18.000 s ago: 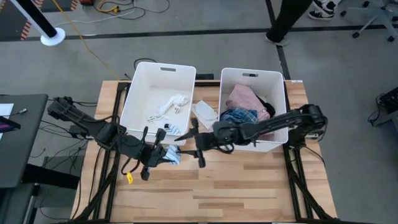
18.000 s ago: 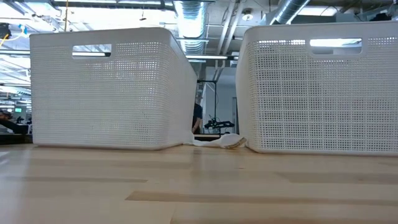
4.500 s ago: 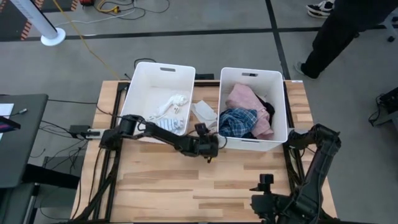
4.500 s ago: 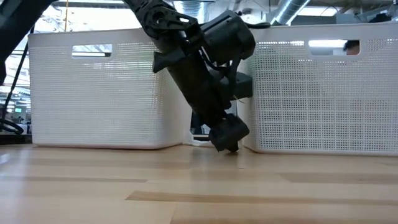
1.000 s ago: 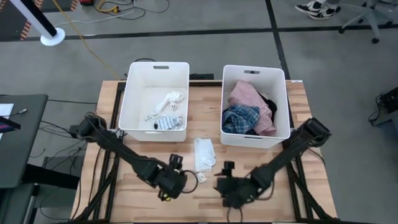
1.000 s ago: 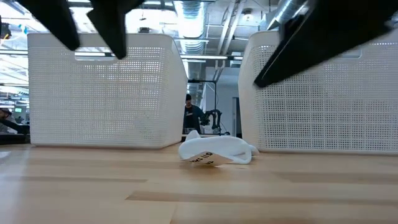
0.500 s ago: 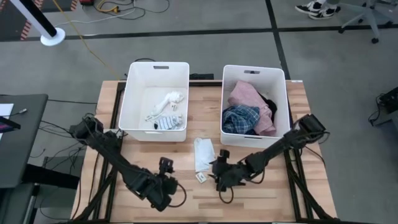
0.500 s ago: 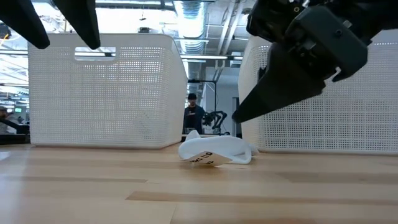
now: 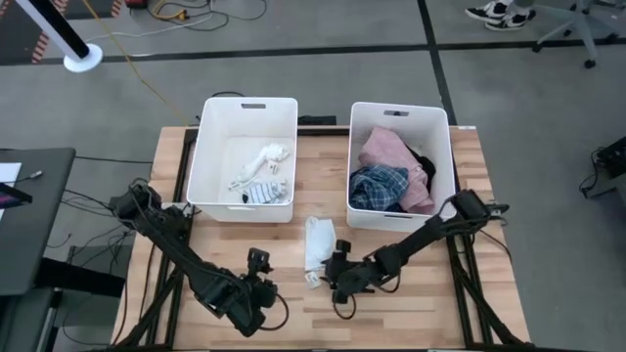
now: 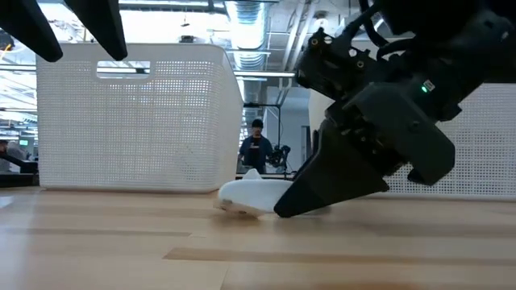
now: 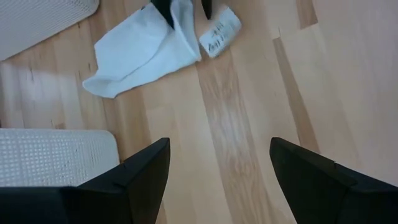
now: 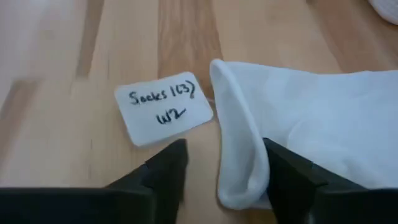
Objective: Sort clothes
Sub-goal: Put the white sock in the left white laundry bin
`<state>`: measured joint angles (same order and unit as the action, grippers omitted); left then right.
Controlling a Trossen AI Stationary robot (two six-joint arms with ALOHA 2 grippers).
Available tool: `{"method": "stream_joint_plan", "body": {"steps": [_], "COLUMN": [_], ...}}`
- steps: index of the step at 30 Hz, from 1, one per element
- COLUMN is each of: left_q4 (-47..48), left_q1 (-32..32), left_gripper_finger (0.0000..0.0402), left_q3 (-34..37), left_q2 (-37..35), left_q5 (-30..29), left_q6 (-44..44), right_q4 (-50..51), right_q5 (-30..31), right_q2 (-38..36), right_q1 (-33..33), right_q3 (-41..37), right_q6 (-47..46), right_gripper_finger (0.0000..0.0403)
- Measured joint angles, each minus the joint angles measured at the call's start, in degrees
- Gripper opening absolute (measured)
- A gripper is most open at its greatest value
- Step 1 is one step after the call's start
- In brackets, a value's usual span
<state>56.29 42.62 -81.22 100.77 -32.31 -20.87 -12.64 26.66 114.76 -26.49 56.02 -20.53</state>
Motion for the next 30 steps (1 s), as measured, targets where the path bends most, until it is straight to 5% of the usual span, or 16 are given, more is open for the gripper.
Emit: {"method": "stream_joint_plan", "body": {"steps": [9, 13, 23, 30], "left_q4": [0.53, 1.37, 7.91, 1.01], "left_q1": [0.01, 0.07, 4.66, 5.79], "left_gripper_finger": [0.0272, 0.0272, 0.0272, 0.0272], "left_q3": [0.12, 0.12, 0.14, 0.12], "left_q2": [0.04, 0.04, -2.52, -9.28], "left_q5": [-0.50, -3.18, -25.99, -34.04], "left_q6": [-0.47, -1.34, -6.53, -7.08], "right_q4": [1.98, 3.02, 1.33, -2.95], "right_q5": [1.72, 1.98, 2.06, 2.03], "right_q2": [0.12, -2.74, -18.45, -30.66], "right_q1": [-0.23, -0.77, -3.22, -4.11], "right_q3": [1.44, 1.19, 1.32, 2.00], "right_q6": [4.13, 5.10, 15.02, 28.49], "right_gripper_finger": [0.0019, 0.0012, 0.0002, 0.0001]}}
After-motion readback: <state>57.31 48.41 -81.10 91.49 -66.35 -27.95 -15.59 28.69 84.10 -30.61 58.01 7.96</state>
